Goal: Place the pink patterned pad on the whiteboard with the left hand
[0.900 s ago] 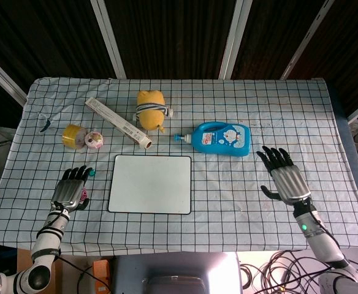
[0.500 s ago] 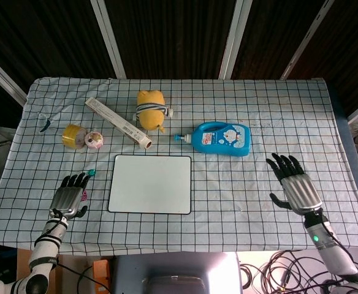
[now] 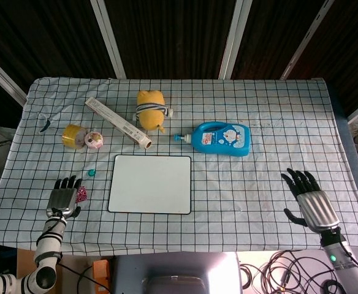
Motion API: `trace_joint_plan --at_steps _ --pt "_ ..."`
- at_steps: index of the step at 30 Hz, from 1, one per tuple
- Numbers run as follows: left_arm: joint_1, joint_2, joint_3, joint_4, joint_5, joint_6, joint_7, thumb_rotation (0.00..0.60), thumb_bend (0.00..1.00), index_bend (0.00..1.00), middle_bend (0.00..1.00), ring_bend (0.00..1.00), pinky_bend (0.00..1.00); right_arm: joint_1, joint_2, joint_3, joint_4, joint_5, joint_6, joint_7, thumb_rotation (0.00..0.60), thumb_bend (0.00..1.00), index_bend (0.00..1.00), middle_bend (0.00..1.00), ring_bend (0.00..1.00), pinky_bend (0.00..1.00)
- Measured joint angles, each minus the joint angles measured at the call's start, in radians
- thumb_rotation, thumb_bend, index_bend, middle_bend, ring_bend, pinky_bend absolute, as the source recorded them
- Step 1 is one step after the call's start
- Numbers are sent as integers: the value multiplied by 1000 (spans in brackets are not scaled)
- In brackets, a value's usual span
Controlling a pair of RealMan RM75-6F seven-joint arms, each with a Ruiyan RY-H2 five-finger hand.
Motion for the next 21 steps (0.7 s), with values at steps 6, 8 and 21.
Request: trace_joint_plan --at_steps 6,8,21 --pt "-9 -24 -5 39 -39 -8 17 600 353 172 0 0 56 1 11 0 -2 9 -17 2 600 228 0 0 0 10" --pt "-10 -31 -6 51 -41 -4 20 600 353 174 0 0 57 0 12 -1 -1 10 -18 3 600 228 0 0 0 10" --pt "-5 -47 -17 76 -47 11 22 600 354 297 46 0 79 -5 18 -3 2 9 -20 14 600 228 0 0 0 10"
